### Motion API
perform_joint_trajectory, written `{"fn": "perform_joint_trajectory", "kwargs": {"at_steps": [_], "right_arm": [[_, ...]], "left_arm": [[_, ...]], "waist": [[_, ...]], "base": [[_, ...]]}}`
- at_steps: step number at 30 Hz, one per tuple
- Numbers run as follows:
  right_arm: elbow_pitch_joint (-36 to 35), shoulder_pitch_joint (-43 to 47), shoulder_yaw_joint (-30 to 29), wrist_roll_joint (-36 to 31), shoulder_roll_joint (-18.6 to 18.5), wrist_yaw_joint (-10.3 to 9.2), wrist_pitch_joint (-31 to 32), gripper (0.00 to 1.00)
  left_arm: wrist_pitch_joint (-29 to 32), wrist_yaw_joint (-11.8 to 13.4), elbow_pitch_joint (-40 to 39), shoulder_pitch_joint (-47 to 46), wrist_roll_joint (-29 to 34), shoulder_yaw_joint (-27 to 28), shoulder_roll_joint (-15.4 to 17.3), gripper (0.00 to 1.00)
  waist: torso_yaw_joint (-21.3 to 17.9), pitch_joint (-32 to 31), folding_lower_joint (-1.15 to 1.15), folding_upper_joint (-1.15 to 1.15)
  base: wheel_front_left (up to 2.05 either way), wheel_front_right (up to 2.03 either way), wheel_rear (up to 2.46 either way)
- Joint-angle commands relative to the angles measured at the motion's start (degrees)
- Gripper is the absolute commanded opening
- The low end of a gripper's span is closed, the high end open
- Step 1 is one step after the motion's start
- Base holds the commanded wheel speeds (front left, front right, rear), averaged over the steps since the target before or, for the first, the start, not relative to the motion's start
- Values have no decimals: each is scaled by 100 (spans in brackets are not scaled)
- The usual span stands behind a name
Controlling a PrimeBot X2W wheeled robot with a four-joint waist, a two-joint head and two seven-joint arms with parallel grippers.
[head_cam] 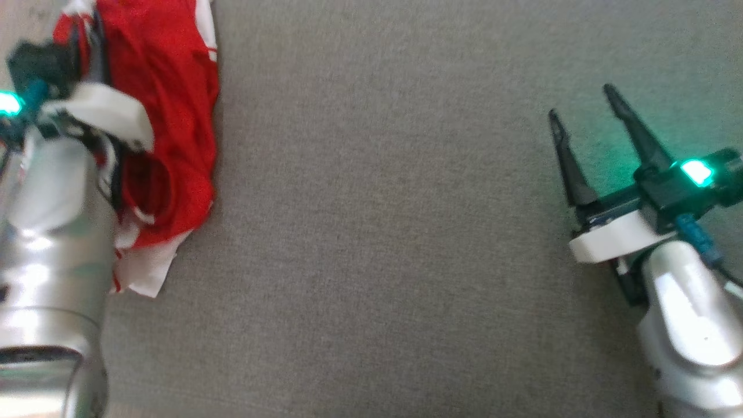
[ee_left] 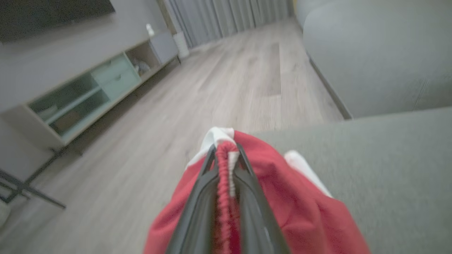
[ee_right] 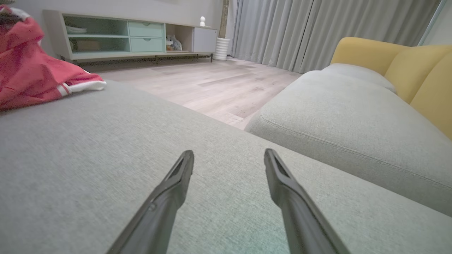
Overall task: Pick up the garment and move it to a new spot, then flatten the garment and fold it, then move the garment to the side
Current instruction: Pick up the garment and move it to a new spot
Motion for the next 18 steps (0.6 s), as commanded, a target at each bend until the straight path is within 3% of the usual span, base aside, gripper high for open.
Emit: {"fn": "perform_joint_trajectory", "kwargs": {"at_steps": [1,9,16,18], "right_arm": [[-137,158,123,47,168,-4,-6,100],[-112,416,8,153,687,-4,-6,100],[-149,704,-41,243,955,-4,-6,100],[-173,788,-51,283,1018,-4,-6,100]], "left_arm": [[-104,-9,-347,-375,113,27,478,0],[48,-367,-1437,-957,314,-398,712,0],[516,-575,-2464,-1169,110,-926,723,0],[694,-591,-2809,-1212,-110,-1188,738,0]], "waist": [[-170,-421,0,0],[-889,-1326,0,0],[-1910,-1846,0,0],[-2390,-1967,0,0]], "base": [[0,0,0],[0,0,0],[0,0,0],[0,0,0]]}}
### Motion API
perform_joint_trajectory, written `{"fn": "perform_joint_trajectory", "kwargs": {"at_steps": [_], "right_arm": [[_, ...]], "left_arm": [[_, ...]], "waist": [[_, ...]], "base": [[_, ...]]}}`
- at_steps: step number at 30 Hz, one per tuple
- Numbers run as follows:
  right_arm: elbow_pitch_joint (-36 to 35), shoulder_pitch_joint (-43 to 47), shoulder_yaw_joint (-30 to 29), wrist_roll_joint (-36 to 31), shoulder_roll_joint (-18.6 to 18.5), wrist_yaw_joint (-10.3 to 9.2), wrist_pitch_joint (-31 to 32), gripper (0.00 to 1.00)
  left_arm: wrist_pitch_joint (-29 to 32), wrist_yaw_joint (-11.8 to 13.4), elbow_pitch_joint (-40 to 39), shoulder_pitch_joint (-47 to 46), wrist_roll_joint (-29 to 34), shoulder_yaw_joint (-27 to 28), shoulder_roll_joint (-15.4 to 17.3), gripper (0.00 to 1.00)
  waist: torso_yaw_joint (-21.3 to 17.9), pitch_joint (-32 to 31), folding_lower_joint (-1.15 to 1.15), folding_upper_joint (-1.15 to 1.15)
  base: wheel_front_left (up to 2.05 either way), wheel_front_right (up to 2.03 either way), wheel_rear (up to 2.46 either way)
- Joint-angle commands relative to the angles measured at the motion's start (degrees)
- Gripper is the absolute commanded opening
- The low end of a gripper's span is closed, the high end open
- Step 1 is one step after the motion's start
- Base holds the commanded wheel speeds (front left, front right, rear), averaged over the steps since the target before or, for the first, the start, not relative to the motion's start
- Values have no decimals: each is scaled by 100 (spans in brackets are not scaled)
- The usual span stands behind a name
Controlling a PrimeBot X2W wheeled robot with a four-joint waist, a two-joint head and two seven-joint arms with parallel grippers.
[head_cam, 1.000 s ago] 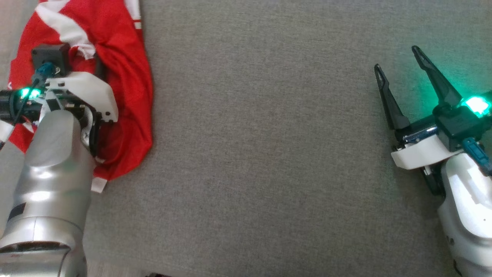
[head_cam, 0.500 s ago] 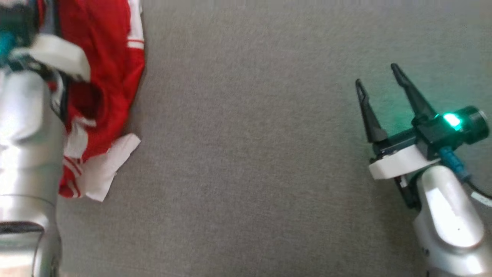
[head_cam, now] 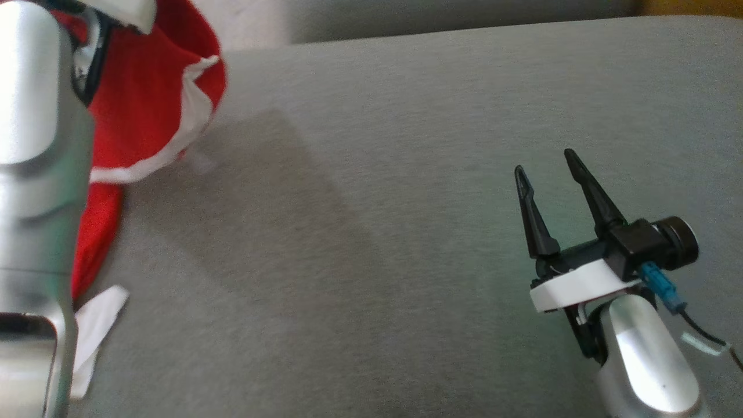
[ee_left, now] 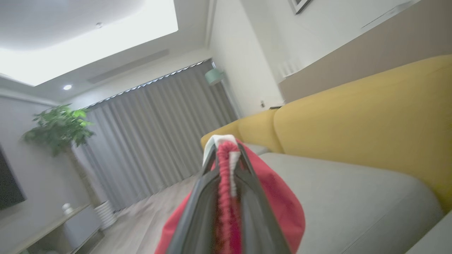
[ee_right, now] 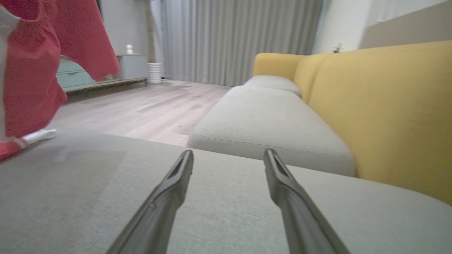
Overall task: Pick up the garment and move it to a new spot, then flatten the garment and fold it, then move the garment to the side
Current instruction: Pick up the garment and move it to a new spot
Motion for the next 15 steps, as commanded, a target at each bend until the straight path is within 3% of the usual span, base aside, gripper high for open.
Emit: {"fn": "perform_joint_trajectory", "kwargs": {"at_steps": [1,9,15], "right_arm": [[-203,-22,108,60,78,-4,-13,100],[-301,72,158,180,132,-4,-13,100],[-382,49,333,522,137,-4,-13,100]], "left_arm": [[104,12,-380,-353,-179,-80,272,0],[298,9,-952,-261,-1173,-979,266,0],[187,9,-1207,390,-1751,-2008,342,0]], "waist": [[-872,-432,1,0],[-1769,-372,1,0],[-2180,-122,1,0]], "base": [[0,0,0],[0,0,0],[0,0,0]]}}
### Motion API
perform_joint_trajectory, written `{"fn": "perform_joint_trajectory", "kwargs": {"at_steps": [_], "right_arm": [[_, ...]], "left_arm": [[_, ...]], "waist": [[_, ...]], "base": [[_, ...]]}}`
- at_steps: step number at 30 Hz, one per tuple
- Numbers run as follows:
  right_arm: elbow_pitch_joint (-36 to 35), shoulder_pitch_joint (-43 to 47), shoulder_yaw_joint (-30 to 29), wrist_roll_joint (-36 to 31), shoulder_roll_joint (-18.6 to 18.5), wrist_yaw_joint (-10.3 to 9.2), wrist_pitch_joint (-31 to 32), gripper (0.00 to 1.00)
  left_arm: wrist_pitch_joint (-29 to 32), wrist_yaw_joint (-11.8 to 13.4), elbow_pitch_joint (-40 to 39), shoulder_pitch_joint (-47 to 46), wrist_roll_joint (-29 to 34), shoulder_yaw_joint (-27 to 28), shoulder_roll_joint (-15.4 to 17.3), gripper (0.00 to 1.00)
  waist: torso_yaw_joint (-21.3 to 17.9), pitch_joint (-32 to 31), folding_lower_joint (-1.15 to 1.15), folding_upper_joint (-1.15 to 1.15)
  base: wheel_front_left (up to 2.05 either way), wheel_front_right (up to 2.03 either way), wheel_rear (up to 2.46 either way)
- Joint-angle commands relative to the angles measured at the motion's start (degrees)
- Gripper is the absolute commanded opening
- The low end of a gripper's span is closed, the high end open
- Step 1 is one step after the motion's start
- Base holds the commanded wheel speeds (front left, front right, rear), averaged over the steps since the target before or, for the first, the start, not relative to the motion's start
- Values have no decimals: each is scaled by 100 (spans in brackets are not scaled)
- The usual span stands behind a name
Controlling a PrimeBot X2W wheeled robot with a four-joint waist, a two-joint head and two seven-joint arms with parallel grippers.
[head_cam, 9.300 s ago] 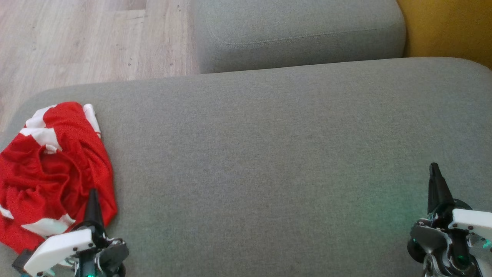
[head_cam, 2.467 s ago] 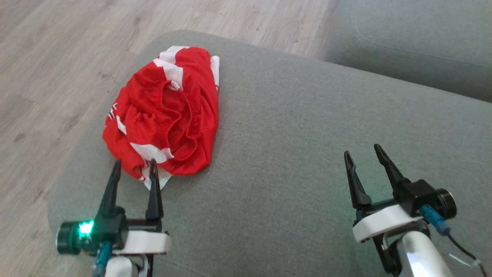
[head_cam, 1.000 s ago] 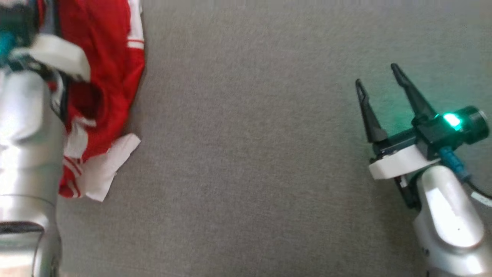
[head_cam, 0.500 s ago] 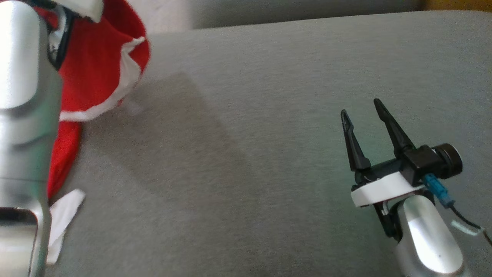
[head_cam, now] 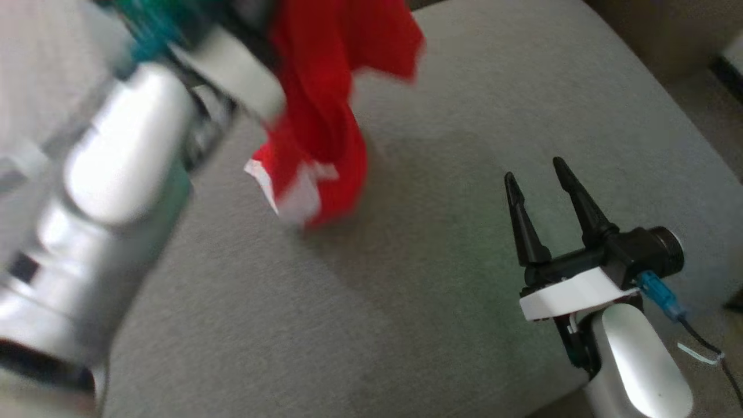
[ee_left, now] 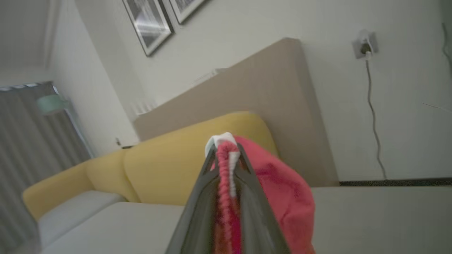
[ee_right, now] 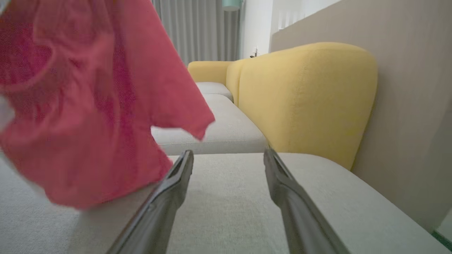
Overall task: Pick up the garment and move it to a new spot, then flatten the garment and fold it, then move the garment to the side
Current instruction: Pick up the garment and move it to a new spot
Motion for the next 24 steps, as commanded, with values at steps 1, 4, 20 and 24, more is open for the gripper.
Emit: {"fn": "perform_joint_trajectory", "kwargs": {"at_steps": [1,4,20,24], "right_arm": [[-191,-142,150,52,67,-4,-13,100],[-170,-122,244,134,67,-4,-13,100],[5,321,101,207,68,-4,-13,100],[41,621,-190,184,68,-4,-13,100]], "left_arm": [[-31,11,-103,117,-79,16,262,0],[-219,11,77,743,-125,-610,266,0],[-1041,1556,-204,3612,573,-376,-871,100],[-1042,1702,-687,4367,669,264,-892,100]], "waist": [[-221,165,1,0],[-259,275,1,0],[1179,-272,1,0],[1781,-621,1,0]], "base": [[0,0,0],[0,0,0],[0,0,0],[0,0,0]]}}
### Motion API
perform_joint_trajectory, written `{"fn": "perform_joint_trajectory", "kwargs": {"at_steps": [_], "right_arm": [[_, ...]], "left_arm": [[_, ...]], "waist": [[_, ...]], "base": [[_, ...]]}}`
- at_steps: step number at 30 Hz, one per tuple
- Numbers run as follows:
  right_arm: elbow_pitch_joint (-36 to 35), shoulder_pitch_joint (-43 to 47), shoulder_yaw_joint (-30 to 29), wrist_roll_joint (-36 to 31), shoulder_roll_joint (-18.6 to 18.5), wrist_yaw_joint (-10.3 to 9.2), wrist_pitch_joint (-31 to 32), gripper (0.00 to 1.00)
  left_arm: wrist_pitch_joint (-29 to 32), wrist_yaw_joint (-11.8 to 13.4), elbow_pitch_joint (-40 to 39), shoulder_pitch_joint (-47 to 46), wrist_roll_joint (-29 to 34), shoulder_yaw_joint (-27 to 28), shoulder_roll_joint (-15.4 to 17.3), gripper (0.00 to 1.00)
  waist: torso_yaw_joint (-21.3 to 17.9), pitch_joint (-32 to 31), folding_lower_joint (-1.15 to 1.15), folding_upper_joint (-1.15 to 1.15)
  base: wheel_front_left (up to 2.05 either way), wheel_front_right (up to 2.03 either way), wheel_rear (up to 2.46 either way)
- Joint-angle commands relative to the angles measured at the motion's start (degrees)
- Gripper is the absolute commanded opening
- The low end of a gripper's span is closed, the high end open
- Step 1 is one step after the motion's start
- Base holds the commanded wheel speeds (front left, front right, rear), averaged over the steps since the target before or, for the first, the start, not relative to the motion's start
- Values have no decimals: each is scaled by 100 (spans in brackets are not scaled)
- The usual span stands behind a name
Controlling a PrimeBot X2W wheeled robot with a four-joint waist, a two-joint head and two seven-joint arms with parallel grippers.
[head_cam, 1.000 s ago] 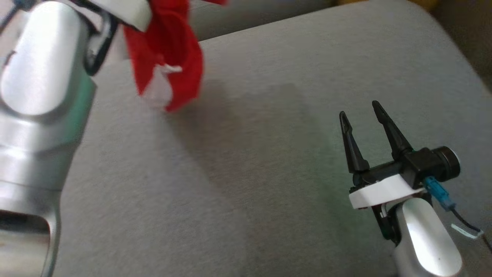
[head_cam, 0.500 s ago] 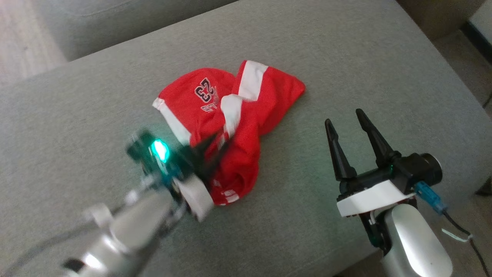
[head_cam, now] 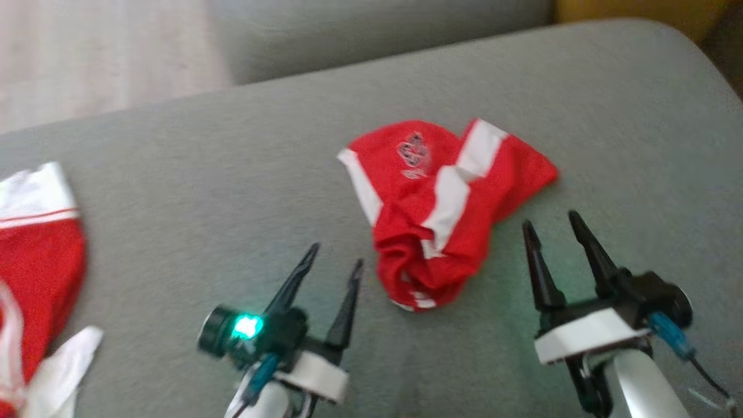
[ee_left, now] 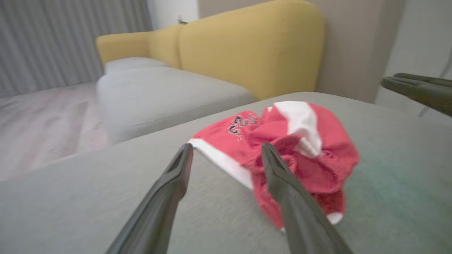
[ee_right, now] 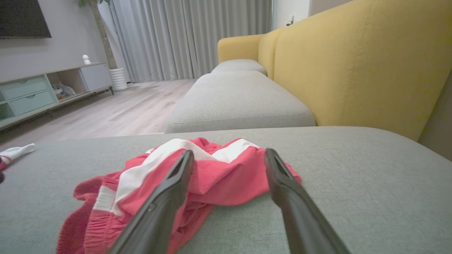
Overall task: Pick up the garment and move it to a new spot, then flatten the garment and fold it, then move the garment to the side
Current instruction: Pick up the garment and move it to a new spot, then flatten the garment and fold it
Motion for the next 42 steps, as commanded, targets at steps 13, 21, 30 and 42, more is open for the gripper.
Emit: {"fn": "perform_joint_trajectory", "kwargs": {"at_steps": [13,21,30,42], "right_arm": [[-318,670,-90,128,20,-4,-13,100],[-355,796,-219,191,20,-4,-13,100],[-301,782,-206,206,20,-4,-13,100],[-257,762,-157,191,20,-4,-13,100]], "left_arm": [[-36,311,-1769,1826,564,2298,-355,100],[-37,239,-1969,2095,943,2561,-470,100],[-37,160,-1915,2079,1045,2668,-500,100],[-37,113,-1838,2065,1018,2720,-507,100]], "waist": [[1216,-840,0,0],[1276,-828,0,0],[1276,-847,0,0],[1233,-864,0,0]], "base": [[0,0,0],[0,0,0],[0,0,0],[0,0,0]]}}
